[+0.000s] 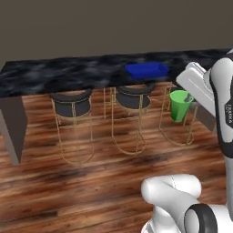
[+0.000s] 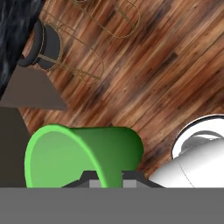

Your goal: There is a tray on the dining counter. Grab the cup, mug, and pitcher and place them on the tray. The pitcher may be placed next to the tray if it cannot fit the tray.

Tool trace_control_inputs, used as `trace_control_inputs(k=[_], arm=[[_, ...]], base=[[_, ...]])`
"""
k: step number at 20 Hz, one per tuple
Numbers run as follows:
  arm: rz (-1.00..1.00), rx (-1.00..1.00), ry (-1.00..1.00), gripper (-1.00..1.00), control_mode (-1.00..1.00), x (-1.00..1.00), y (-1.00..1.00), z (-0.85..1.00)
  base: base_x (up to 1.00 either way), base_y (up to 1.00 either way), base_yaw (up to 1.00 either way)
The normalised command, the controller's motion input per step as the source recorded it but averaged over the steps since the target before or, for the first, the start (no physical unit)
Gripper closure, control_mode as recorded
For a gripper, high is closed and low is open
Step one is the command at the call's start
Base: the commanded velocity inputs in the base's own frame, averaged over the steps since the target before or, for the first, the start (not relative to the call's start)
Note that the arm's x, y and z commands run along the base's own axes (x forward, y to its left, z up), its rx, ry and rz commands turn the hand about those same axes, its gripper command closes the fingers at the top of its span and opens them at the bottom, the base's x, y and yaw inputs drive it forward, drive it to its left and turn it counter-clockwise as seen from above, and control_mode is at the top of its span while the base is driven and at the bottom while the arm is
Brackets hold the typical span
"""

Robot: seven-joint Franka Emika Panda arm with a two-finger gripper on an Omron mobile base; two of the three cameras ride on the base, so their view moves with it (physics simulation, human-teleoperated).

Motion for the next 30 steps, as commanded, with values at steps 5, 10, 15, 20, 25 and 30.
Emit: trace_control_inputs(k=[5,10,15,20,25,30], arm=[[0.0,0.0,0.0,1.0,1.0,0.0,0.0,0.0],[0.0,0.0,0.0,1.0,1.0,0.0,0.0,0.0],[0.0,0.0,0.0,1.0,1.0,0.0,0.0,0.0],[0.0,0.0,0.0,1.0,1.0,0.0,0.0,0.0],[0.0,0.0,0.0,1.0,1.0,0.0,0.0,0.0],[0.0,0.0,0.0,1.0,1.0,0.0,0.0,0.0]], base=[[0.76,-0.86,0.13],[0.7,-0.74,0.13],[0.64,-0.52,0.09],[0.83,-0.52,0.11],[0.63,-0.25,0.09],[0.71,-0.02,0.08]])
